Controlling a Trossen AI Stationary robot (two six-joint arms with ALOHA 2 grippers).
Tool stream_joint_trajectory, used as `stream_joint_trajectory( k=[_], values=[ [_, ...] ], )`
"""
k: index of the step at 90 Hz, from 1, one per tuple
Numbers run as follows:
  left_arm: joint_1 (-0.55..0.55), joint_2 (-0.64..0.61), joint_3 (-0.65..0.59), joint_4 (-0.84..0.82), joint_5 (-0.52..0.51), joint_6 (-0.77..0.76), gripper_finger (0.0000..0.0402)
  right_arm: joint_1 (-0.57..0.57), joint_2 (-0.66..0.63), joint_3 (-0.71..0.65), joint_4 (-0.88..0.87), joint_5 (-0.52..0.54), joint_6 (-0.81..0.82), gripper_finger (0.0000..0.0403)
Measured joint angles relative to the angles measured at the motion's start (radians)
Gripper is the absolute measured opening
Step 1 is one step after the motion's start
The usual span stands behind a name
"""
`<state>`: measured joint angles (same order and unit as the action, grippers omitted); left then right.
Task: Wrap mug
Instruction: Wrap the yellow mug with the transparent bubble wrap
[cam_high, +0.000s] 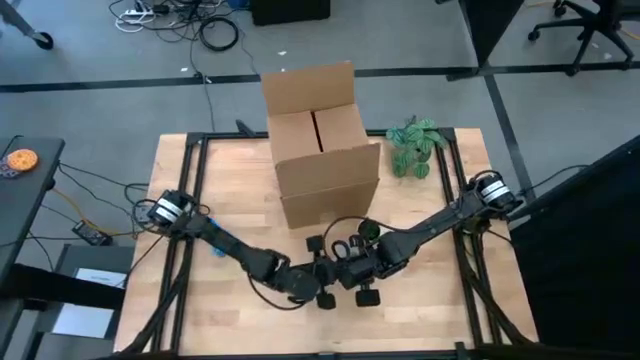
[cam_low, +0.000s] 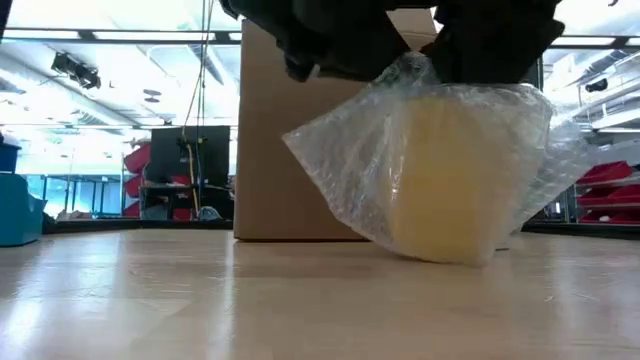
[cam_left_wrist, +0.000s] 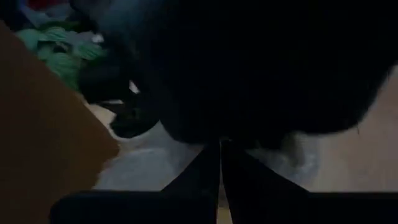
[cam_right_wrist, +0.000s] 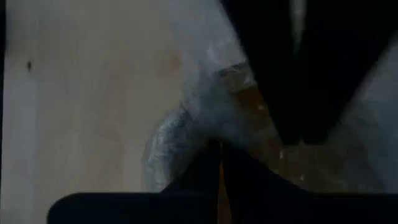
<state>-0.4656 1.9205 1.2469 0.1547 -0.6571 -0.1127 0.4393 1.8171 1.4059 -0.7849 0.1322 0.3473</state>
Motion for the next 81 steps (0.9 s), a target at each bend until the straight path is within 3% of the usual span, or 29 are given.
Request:
stream_joint_trajectory(
  k=[24, 44, 60, 81],
  values=[
    [0.008, 0.0, 0.0, -0.025, 0.005, 0.003, 0.0, 0.0, -0.075, 0.0, -0.002, 0.11, -0.002, 0.0],
    [-0.007, -0.07, 0.007, -0.161, -0.078, 0.008, 0.0, -0.029, -0.037, 0.0, -0.001, 0.093, -0.018, 0.0],
    [-0.074, -0.202, 0.032, -0.304, -0.083, 0.009, 0.0, -0.065, 0.032, 0.007, 0.021, 0.08, -0.056, 0.0],
    [-0.194, -0.227, 0.014, -0.385, -0.055, -0.118, 0.0, -0.093, 0.063, 0.001, 0.027, 0.077, -0.077, 0.0]
  ],
)
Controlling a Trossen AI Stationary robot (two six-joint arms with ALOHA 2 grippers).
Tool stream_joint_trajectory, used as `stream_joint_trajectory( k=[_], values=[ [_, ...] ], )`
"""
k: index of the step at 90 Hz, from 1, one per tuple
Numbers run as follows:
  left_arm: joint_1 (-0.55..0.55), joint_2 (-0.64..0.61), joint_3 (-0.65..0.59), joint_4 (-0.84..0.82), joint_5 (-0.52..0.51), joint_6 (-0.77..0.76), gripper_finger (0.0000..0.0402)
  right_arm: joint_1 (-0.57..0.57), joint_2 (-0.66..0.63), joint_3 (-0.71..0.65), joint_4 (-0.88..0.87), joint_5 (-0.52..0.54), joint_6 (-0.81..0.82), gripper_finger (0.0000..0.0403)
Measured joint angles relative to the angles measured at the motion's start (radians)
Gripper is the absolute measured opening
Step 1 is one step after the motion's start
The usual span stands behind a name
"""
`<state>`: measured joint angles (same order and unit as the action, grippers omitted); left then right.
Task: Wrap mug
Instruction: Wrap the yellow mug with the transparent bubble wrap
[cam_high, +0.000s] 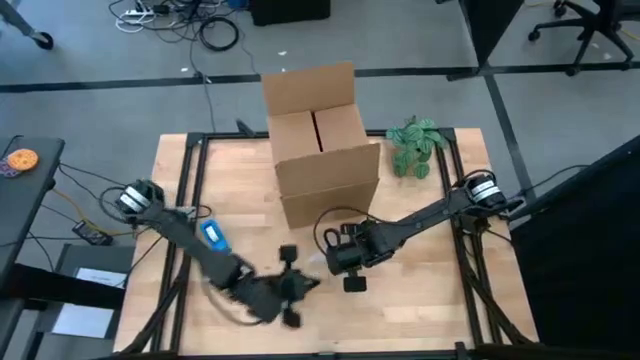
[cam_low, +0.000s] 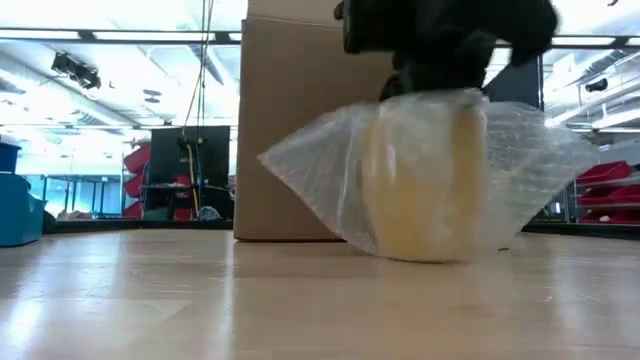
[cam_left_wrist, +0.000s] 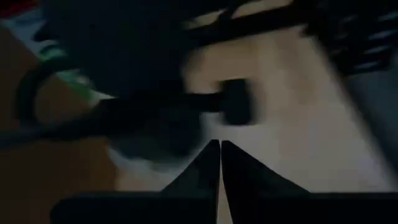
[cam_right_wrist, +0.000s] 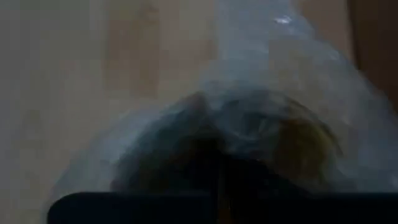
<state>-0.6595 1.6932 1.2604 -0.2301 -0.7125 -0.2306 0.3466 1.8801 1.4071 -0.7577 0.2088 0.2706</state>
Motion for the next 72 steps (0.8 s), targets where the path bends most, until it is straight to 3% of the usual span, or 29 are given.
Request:
stream_joint_trajectory(
  k=[13, 26, 50, 64, 72],
  values=[
    [-0.038, 0.032, -0.032, -0.046, 0.021, -0.044, 0.0, 0.003, -0.001, 0.0, -0.033, -0.008, 0.007, 0.0],
    [-0.105, 0.02, -0.073, 0.04, 0.019, -0.066, 0.0, 0.006, -0.001, 0.0, -0.034, -0.019, 0.018, 0.0],
    [-0.128, 0.014, -0.321, 0.497, -0.008, -0.034, 0.0, 0.03, -0.003, -0.001, 0.075, -0.173, -0.016, 0.0],
    [-0.096, 0.018, -0.461, 0.736, 0.02, -0.059, 0.0, 0.045, -0.032, -0.001, 0.097, -0.182, -0.053, 0.0],
    [-0.096, 0.017, -0.491, 0.781, 0.047, -0.062, 0.0, 0.047, -0.048, -0.001, 0.09, -0.151, -0.071, 0.0]
  ],
)
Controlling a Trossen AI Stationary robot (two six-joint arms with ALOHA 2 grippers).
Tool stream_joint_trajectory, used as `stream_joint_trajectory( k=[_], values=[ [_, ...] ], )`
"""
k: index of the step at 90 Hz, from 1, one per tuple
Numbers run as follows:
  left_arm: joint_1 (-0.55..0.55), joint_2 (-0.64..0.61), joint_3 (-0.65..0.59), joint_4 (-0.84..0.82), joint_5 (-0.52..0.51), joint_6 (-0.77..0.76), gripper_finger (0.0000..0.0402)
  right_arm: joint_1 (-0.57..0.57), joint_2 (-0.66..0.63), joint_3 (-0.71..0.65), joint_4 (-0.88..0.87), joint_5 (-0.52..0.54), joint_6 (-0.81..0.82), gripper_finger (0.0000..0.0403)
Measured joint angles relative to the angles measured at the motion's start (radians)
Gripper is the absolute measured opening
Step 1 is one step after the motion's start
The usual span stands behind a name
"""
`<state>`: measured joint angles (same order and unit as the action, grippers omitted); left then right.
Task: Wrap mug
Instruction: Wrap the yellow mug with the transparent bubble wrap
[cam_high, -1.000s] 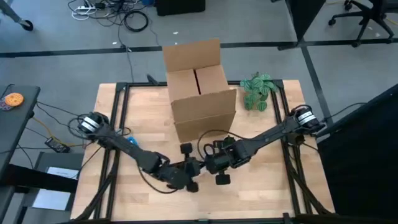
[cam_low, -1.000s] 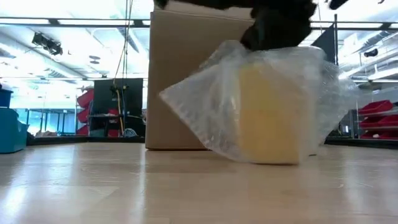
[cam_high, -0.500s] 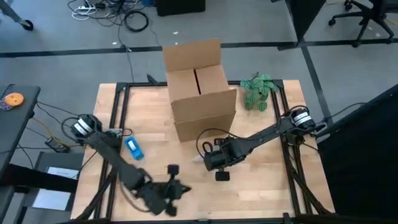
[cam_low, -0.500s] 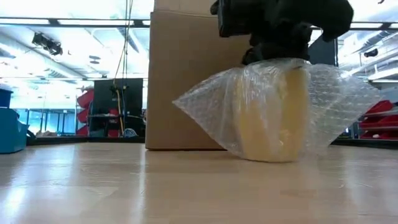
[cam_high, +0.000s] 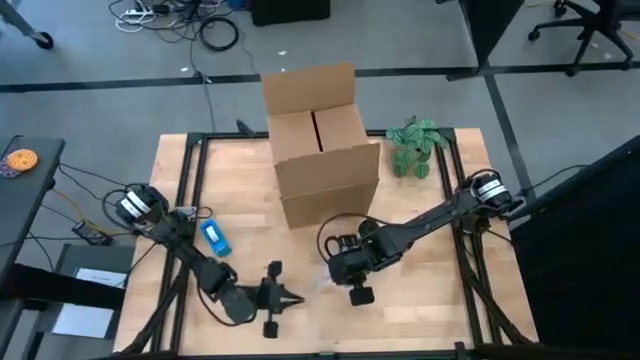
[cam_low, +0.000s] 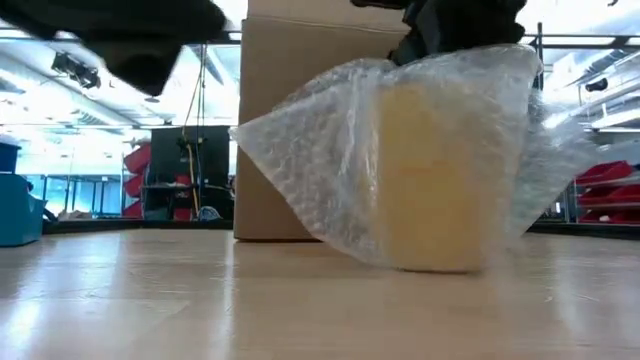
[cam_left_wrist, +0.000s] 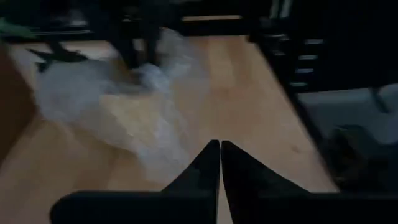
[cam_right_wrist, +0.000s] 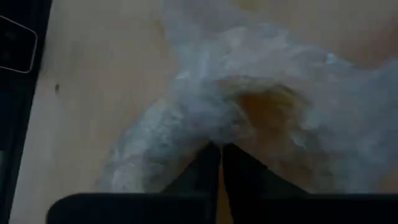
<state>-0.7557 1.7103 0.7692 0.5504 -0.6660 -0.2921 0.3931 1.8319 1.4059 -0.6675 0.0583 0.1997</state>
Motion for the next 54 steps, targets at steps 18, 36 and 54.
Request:
stream_joint_trajectory(
  k=[18, 36, 54],
  values=[
    [0.002, 0.0, 0.0, 0.009, 0.008, 0.036, 0.0, -0.024, 0.018, 0.0, -0.067, 0.028, 0.005, 0.0],
    [0.004, 0.0, 0.001, 0.019, 0.011, 0.056, 0.0, -0.025, 0.078, -0.001, 0.044, -0.074, 0.009, 0.0],
    [0.017, 0.0, 0.001, 0.032, 0.015, 0.1, 0.0, -0.026, 0.109, 0.002, 0.129, -0.132, 0.023, 0.0]
  ],
)
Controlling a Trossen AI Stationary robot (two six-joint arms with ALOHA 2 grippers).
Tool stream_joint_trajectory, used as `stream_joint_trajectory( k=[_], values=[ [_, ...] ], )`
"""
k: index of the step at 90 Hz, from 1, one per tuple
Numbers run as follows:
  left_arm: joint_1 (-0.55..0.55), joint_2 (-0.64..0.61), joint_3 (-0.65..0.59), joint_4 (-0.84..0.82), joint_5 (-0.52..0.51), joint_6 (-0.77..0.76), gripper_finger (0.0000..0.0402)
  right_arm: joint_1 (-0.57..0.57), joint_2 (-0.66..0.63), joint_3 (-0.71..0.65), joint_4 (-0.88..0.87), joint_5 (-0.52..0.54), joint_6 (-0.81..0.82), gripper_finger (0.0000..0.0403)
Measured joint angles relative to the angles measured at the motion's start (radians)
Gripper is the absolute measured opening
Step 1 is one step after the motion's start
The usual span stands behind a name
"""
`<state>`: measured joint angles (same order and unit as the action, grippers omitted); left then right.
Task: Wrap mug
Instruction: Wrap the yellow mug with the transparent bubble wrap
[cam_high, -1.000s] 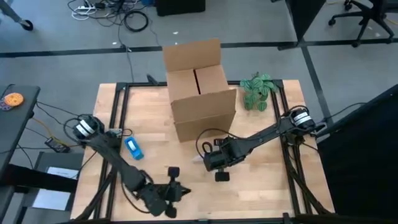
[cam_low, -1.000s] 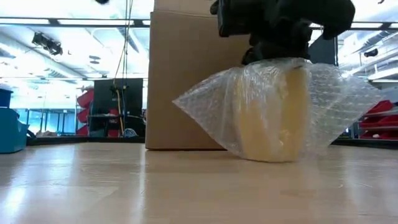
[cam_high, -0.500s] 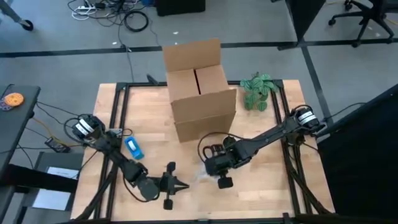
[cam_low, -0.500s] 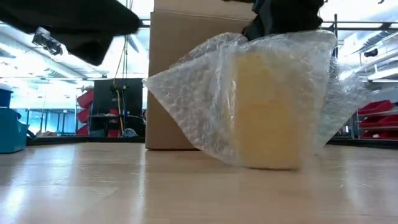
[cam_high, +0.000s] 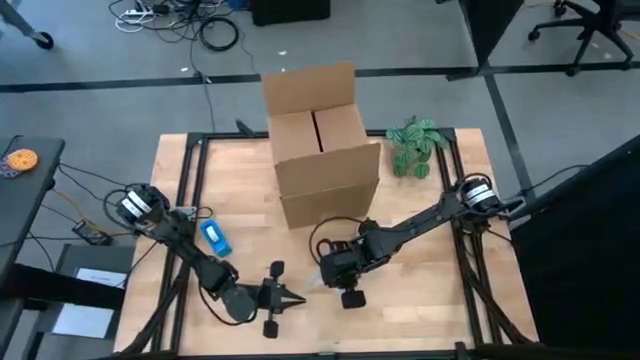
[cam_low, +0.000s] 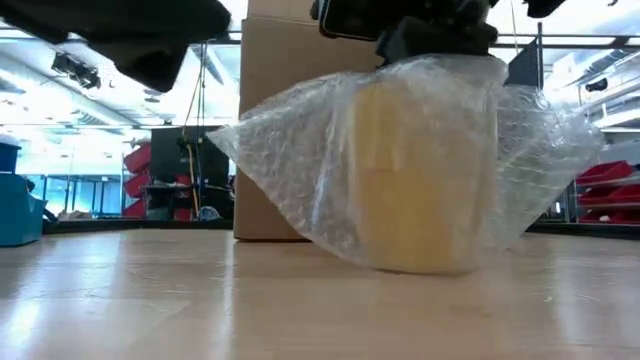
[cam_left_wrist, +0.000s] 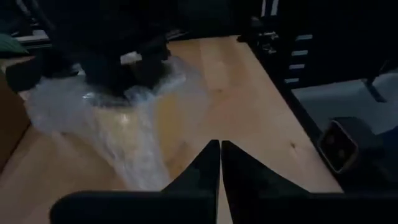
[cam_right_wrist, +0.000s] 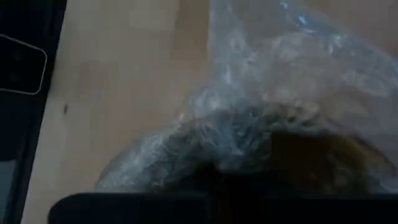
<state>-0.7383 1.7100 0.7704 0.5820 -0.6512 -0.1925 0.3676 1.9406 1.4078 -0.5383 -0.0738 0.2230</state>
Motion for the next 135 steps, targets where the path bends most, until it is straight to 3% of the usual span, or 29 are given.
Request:
stream_joint_trajectory(
  k=[50, 72, 89, 100, 115, 135],
  values=[
    [0.016, 0.0, 0.0, 0.002, 0.002, -0.029, 0.0, 0.005, -0.182, 0.05, -0.104, 0.055, 0.072, 0.0],
    [0.017, 0.0, 0.0, 0.077, 0.088, -0.011, 0.0, 0.033, -0.159, 0.044, -0.084, 0.063, 0.046, 0.0],
    [0.016, 0.009, 0.016, 0.169, 0.17, 0.084, 0.0, 0.008, -0.079, 0.02, -0.097, 0.182, 0.045, 0.0],
    [0.042, 0.072, 0.058, 0.128, 0.143, 0.083, 0.0, -0.02, -0.018, 0.019, -0.084, 0.144, 0.042, 0.0],
    [0.097, 0.162, 0.118, 0.121, -0.002, 0.077, 0.0, -0.023, 0.008, 0.021, -0.059, 0.104, 0.042, 0.0],
    [0.129, 0.168, 0.131, 0.126, -0.055, 0.089, 0.0, 0.003, -0.015, 0.016, -0.037, 0.103, 0.044, 0.0]
  ],
)
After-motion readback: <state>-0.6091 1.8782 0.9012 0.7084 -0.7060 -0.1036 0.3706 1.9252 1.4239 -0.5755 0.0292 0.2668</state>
